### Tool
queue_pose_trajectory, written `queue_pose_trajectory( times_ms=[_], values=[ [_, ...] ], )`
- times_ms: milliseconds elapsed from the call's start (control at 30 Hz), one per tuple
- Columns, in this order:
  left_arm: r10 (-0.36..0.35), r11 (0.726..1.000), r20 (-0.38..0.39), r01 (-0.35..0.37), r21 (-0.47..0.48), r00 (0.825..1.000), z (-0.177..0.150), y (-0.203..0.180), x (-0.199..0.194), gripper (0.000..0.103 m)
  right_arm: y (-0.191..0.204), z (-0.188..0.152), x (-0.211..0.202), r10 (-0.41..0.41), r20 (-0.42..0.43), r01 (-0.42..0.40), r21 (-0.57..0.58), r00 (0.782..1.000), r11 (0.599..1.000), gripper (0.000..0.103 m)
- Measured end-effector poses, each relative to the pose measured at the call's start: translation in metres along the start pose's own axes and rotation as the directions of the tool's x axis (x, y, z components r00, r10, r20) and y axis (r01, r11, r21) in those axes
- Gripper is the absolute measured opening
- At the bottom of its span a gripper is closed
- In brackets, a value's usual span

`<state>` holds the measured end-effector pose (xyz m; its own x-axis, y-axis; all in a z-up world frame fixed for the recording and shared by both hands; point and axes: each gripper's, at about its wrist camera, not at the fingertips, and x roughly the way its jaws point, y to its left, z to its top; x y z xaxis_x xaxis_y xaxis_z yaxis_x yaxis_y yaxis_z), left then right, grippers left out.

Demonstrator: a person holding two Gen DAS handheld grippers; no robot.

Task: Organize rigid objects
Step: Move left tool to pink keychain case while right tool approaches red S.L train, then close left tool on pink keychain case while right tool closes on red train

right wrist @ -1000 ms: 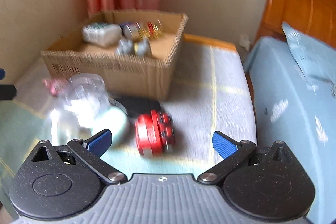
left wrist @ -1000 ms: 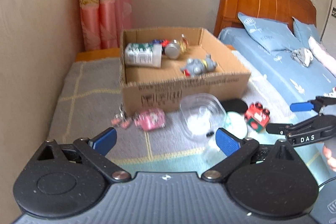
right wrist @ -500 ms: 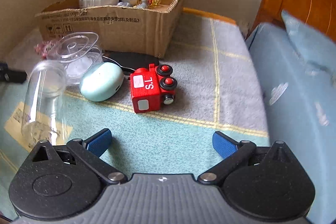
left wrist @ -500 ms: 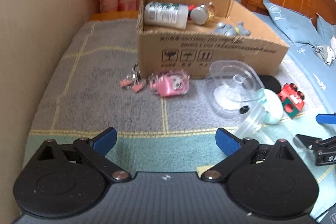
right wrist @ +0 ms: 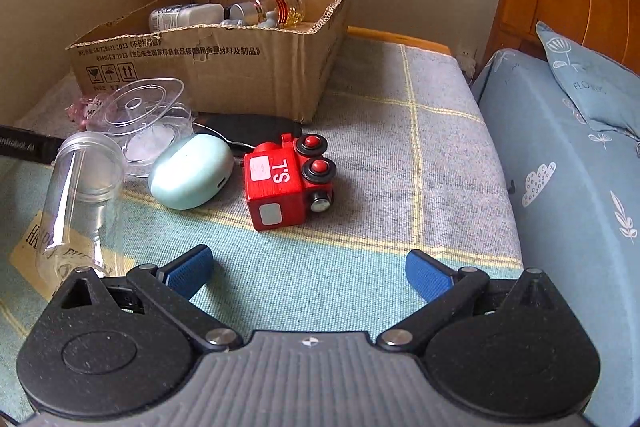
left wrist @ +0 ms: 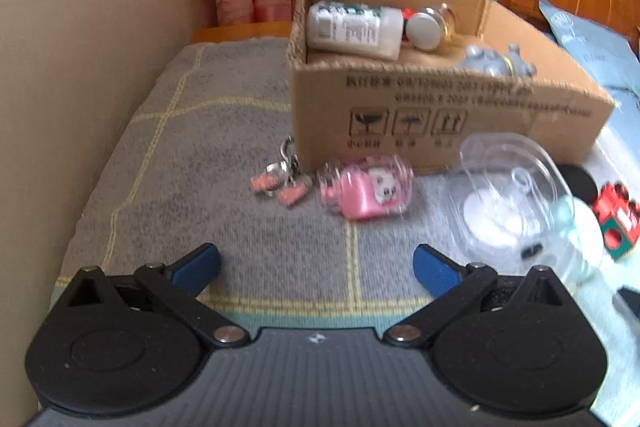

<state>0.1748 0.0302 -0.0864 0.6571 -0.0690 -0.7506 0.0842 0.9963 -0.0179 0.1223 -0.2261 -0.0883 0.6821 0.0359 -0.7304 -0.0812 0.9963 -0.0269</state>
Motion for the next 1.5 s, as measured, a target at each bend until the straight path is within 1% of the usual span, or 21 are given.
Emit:
queue_pose_trajectory(
  times_ms=[67, 133, 233, 333, 433, 600, 700, 767, 833, 933, 1000, 1167, 1333, 1500],
  values=[
    [-0.025, 0.999, 0.026, 0.026, -0.025, 0.999, 0.005, 0.002, -0.002, 0.102, 0.0, 0.0, 0.0, 0.001, 0.0, -0.001, -0.002, 1.0, 1.0, 0.103],
    [-0.036, 0.999, 0.047, 0.038, -0.026, 0.998, 0.012, 0.002, -0.002, 0.102, 0.0, 0.001, 0.001, 0.003, -0.003, -0.003, -0.003, 1.0, 1.0, 0.103],
    [-0.028, 1.0, 0.061, 0.029, -0.006, 0.998, 0.02, -0.001, 0.003, 0.102, 0.0, 0.002, 0.001, 0.003, -0.007, -0.003, -0.004, 1.0, 1.0, 0.103],
    [-0.001, 1.0, 0.069, 0.001, 0.004, 0.998, 0.023, -0.002, 0.008, 0.102, 0.0, 0.001, 0.001, 0.001, -0.006, -0.001, -0.002, 1.0, 1.0, 0.103],
    [0.005, 1.0, 0.076, -0.006, 0.001, 0.997, 0.019, 0.002, 0.007, 0.102, 0.0, 0.001, 0.0, 0.0, -0.006, 0.0, -0.001, 1.0, 1.0, 0.103],
    [0.053, 0.998, 0.082, -0.056, 0.032, 0.995, 0.011, 0.011, 0.001, 0.102, 0.0, 0.002, 0.001, 0.001, -0.01, -0.001, -0.001, 1.0, 1.0, 0.103],
    [0.033, 0.997, 0.076, -0.038, 0.06, 0.997, 0.007, 0.011, 0.002, 0.102, 0.0, 0.002, 0.001, 0.0, -0.01, 0.0, -0.001, 1.0, 1.0, 0.103],
    [0.025, 0.997, 0.08, -0.03, 0.065, 0.996, 0.006, 0.009, 0.003, 0.097, 0.0, 0.002, 0.001, 0.0, -0.01, 0.0, -0.001, 1.0, 1.0, 0.103],
    [0.01, 0.997, 0.095, -0.017, 0.069, 0.995, 0.007, 0.005, 0.002, 0.083, 0.0, 0.002, 0.001, 0.0, -0.011, 0.0, -0.001, 1.0, 1.0, 0.103],
    [-0.016, 0.998, 0.112, 0.008, 0.067, 0.994, 0.009, 0.001, 0.001, 0.074, 0.0, 0.002, 0.001, 0.001, -0.011, -0.001, -0.002, 1.0, 1.0, 0.103],
    [-0.018, 0.998, 0.118, 0.01, 0.07, 0.993, 0.01, -0.002, 0.002, 0.07, 0.0, 0.001, 0.001, 0.001, -0.011, -0.001, -0.002, 1.0, 1.0, 0.103],
    [-0.046, 0.998, 0.102, 0.04, 0.058, 0.994, 0.011, -0.004, 0.008, 0.064, 0.0, 0.002, 0.001, 0.005, -0.011, -0.005, -0.007, 1.0, 1.0, 0.103],
    [-0.045, 0.998, 0.093, 0.042, 0.04, 0.995, 0.012, -0.004, 0.012, 0.05, 0.001, 0.006, 0.005, 0.027, -0.018, -0.028, -0.034, 0.999, 0.999, 0.103],
    [-0.06, 0.998, 0.087, 0.058, 0.03, 0.994, 0.013, 0.0, 0.011, 0.05, 0.006, 0.017, 0.013, 0.058, -0.022, -0.06, -0.103, 0.998, 0.993, 0.103]
  ],
)
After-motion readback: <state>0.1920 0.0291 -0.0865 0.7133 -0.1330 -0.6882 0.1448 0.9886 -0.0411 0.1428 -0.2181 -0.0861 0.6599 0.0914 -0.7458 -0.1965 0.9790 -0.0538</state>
